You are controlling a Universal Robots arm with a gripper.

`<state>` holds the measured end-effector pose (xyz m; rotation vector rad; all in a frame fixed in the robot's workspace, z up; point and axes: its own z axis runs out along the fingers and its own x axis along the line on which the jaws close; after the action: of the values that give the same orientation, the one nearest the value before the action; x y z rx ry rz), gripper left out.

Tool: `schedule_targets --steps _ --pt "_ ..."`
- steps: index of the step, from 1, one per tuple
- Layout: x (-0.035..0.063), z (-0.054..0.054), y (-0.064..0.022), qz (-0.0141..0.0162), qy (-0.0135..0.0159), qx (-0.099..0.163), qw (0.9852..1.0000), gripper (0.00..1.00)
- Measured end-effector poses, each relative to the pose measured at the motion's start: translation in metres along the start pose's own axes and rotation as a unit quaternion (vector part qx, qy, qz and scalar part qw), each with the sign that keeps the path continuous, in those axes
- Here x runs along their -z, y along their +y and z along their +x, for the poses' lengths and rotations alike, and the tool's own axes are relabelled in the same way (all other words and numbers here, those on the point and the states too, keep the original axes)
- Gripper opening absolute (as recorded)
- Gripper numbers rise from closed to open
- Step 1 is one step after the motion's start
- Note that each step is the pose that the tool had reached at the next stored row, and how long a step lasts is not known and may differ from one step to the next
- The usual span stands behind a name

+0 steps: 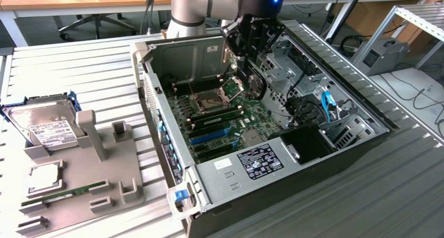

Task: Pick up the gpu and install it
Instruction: 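Pick up the gpu and move the gpu toward the slot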

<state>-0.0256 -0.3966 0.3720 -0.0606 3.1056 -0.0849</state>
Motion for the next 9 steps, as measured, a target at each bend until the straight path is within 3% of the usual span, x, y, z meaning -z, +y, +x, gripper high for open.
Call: schedule_targets --steps 9 --pt "-0.0055 0.0002 0.0003 0.0001 0.0 0.0 1.0 0.26"
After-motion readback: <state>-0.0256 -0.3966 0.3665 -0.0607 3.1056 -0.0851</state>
